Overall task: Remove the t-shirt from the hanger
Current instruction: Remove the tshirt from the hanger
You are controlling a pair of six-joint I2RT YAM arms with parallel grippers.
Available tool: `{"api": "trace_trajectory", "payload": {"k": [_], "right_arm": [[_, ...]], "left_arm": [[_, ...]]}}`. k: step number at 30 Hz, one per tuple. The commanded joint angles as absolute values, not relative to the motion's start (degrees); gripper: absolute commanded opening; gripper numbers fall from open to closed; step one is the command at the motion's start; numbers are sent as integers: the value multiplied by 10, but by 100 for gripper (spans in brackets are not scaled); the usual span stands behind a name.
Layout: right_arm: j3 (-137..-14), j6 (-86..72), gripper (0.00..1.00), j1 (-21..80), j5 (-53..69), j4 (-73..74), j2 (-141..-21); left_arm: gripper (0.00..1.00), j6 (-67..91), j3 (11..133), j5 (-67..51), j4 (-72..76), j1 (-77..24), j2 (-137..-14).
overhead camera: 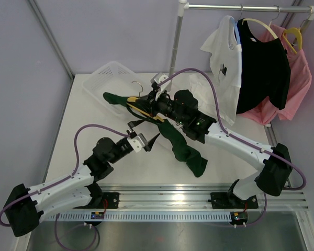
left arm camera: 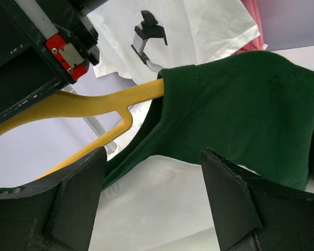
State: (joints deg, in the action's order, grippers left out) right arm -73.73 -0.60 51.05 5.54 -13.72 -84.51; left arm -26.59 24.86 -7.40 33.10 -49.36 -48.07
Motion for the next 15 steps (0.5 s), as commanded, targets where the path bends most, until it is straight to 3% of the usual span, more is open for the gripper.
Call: {"api": "trace_trajectory", "payload": {"k": [1, 8, 15], "right_arm": [[-760, -4, 0, 521, 74, -205, -831], [-723, 33, 0, 521, 14, -202, -790], [-698, 42, 0, 521, 4, -212, -759]], "left_arm": [[75, -270, 257, -38, 373, -497, -478], [82, -208, 329, -3, 224, -497, -397], [85, -157, 374, 218, 205, -494, -377]]}}
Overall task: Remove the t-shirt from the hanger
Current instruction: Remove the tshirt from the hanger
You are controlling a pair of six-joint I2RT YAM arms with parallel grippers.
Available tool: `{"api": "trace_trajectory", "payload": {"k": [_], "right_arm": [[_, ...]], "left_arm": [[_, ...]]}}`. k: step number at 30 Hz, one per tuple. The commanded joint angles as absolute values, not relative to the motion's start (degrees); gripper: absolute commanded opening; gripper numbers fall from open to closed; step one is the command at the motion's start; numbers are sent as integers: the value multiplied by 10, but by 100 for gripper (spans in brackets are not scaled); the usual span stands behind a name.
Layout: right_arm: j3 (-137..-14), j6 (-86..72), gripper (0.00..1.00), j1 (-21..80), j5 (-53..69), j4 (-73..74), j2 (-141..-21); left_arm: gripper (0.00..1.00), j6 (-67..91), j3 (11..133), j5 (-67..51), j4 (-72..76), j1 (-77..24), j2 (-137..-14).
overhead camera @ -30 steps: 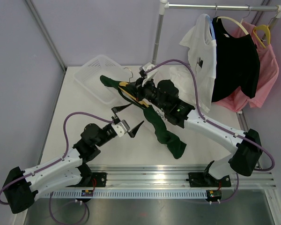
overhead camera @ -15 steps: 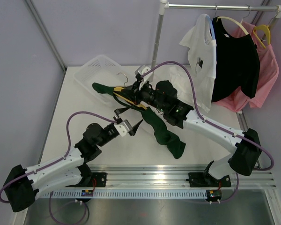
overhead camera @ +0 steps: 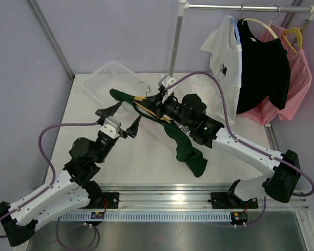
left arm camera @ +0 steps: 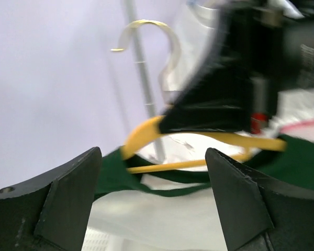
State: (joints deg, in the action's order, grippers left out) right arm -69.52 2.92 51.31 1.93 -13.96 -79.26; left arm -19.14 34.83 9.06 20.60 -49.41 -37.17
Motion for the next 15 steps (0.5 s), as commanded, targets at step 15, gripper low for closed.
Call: {"api": "trace_trajectory", "payload": {"k": [15], "right_arm": [[-700, 43, 0, 521, 4, -217, -769]], "left_arm": [[72, -78, 427, 274, 187, -405, -472]]}}
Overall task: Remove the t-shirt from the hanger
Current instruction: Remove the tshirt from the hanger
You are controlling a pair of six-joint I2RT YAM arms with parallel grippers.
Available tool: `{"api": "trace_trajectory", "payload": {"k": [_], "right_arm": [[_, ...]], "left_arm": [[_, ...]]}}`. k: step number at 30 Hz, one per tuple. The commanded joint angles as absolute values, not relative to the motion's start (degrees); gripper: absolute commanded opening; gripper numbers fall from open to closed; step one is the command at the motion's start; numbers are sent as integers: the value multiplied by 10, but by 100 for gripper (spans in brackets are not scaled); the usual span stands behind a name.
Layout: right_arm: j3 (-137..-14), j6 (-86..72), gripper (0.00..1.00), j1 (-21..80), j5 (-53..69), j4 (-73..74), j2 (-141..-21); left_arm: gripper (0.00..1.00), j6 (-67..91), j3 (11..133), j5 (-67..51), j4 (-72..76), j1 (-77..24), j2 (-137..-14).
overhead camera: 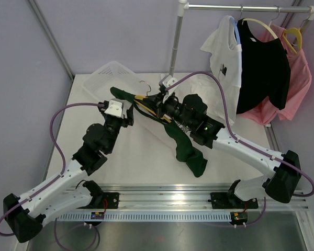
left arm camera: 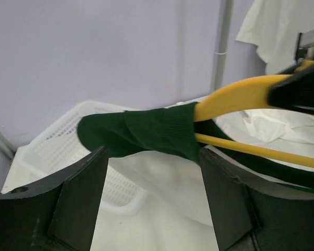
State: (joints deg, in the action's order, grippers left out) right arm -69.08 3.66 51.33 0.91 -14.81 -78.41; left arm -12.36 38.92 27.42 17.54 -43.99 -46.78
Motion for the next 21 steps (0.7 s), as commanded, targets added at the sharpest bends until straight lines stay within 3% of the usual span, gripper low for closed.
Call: {"api": "trace_trajectory", "payload": {"k": [1, 8, 17, 21], "right_arm": [[-700, 43, 0, 521, 4, -218, -769], [-706, 41, 0, 521, 11, -214, -776], [-713, 44, 0, 521, 3, -214, -786], [-715, 44, 0, 521, -11, -212, -787]], "left_arm": [[71, -70, 431, 266, 178, -396, -475], [63, -29, 443, 200, 156, -340, -497], [87, -3, 425, 156, 156, -320, -452], [88, 14, 424, 122, 142, -318, -432]]}}
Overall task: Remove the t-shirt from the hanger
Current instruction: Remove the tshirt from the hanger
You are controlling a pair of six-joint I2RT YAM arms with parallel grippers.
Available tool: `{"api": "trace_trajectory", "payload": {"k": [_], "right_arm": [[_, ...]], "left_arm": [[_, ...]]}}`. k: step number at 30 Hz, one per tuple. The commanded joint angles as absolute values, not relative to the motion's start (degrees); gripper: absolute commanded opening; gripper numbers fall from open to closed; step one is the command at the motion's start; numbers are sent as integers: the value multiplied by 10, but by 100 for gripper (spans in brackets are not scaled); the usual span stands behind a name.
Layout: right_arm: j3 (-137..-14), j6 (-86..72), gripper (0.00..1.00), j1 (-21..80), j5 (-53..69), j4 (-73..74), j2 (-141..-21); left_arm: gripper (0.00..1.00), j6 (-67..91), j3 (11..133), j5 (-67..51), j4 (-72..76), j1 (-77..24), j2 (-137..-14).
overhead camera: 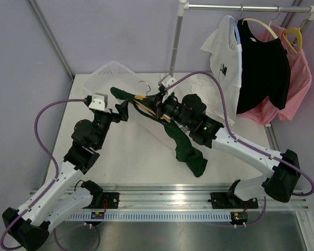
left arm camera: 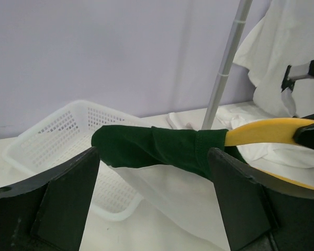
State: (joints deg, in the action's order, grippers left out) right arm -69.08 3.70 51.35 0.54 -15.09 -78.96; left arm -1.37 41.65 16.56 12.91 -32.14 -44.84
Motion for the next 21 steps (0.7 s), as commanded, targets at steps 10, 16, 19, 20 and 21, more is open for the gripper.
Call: {"api": "trace_trajectory", "payload": {"k": [10, 16, 19, 20, 21], "right_arm": [[-726, 41, 0, 521, -10, -209, -802], [-731, 40, 0, 521, -4, -208, -808], [-732, 40, 0, 521, -3, -207, -808], [-732, 40, 0, 522, -3, -207, -808], [-732, 40, 0, 521, -3, -207, -807]], "left_arm": [[88, 17, 453, 76, 113, -318, -484], [84, 13, 464, 95, 106, -317, -520], [78, 9, 461, 105, 117, -316, -525], [75, 6, 461, 111, 122, -316, -525], [73, 4, 461, 113, 124, -316, -526]]}}
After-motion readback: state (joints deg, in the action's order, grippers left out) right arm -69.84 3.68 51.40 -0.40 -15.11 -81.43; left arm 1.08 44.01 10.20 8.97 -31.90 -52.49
